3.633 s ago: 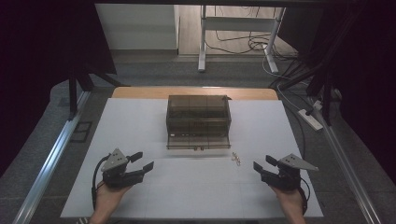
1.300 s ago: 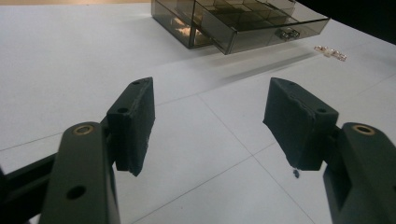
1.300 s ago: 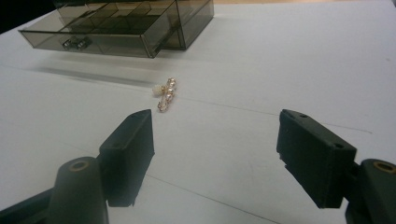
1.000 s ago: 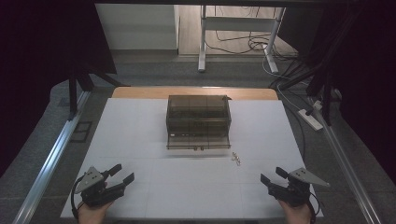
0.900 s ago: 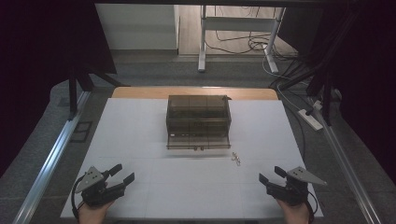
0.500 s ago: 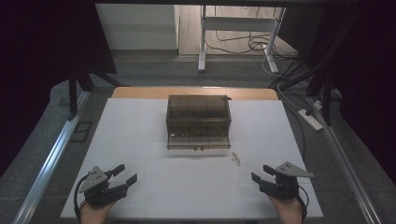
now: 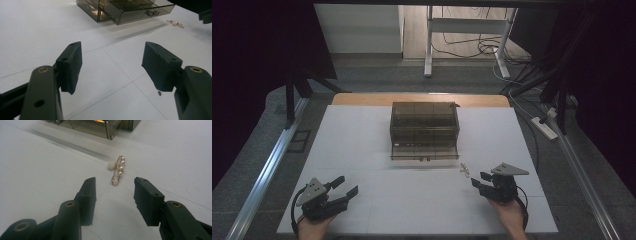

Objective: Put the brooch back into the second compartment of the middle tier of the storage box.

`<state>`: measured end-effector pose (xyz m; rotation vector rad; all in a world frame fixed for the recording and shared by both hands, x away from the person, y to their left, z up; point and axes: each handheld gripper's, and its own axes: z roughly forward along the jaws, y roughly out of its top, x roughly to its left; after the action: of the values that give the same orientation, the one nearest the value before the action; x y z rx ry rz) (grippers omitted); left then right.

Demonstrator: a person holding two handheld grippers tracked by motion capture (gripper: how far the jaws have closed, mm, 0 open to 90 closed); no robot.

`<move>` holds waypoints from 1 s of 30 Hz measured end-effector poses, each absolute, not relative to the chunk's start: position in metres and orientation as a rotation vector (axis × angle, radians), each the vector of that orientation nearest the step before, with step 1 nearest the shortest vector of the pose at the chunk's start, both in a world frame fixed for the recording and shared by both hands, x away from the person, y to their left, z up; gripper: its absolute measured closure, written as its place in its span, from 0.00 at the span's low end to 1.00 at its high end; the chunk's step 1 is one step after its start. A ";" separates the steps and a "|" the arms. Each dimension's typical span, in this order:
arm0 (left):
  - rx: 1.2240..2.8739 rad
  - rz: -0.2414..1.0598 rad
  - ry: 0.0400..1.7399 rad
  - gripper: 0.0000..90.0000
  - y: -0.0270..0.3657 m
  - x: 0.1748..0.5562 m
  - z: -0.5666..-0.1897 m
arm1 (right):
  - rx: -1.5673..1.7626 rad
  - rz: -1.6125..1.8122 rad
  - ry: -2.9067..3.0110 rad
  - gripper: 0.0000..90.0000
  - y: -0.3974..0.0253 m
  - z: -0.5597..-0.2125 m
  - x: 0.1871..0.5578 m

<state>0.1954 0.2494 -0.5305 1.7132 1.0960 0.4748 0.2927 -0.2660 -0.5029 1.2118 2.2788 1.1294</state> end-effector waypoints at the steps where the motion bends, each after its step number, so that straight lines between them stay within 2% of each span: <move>1: 1.712 0.473 1.095 0.37 0.250 0.195 -0.530 | 1.222 1.121 2.285 0.60 -0.265 -0.504 0.295; 30: 1.712 0.465 1.092 0.37 0.249 0.197 -0.531 | 1.265 0.987 2.345 0.68 -0.240 -0.514 0.339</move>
<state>0.1973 0.2495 -0.5307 1.7118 1.0917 0.4649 0.3389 -0.2396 -0.5136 1.2654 2.3451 0.9874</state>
